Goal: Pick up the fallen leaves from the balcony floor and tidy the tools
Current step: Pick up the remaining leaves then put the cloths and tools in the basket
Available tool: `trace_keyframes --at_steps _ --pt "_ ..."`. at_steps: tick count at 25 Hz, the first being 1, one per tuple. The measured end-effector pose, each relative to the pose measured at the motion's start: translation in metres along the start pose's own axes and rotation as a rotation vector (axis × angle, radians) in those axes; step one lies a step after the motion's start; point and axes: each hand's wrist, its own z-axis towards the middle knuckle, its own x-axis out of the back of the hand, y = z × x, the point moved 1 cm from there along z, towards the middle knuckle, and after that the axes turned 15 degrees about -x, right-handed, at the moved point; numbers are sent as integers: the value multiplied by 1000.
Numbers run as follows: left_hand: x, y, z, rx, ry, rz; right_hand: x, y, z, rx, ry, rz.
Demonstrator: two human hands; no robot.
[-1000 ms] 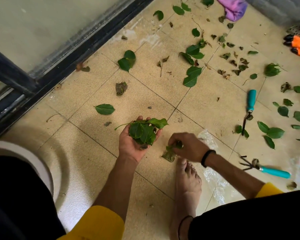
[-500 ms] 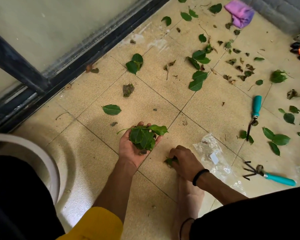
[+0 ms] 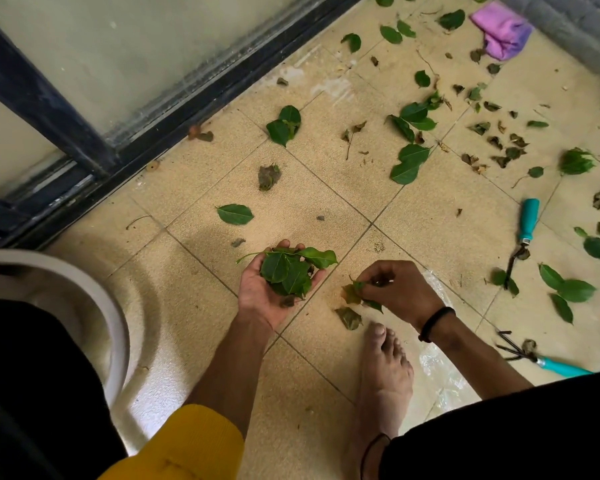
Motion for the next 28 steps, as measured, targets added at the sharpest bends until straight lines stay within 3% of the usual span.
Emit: trace_keyframes --at_steps 3,7,12,16,24,28 --pt "0 -1 1 -2 7 33 -1 -13 -3 42 -10 -22" --pt "0 -1 1 -9 4 16 -23 8 2 89 49 -466" --pt "2 -1 4 -3 -25 7 -46 37 2 -7 60 -711" --pt "7 -1 7 -3 -8 -12 -61 44 -7 -40 102 -630" --pt "9 -1 11 -10 -5 -15 -67 61 -3 145 218 -524" --pt "10 -3 11 6 -9 -12 -43 49 7 55 287 -426"
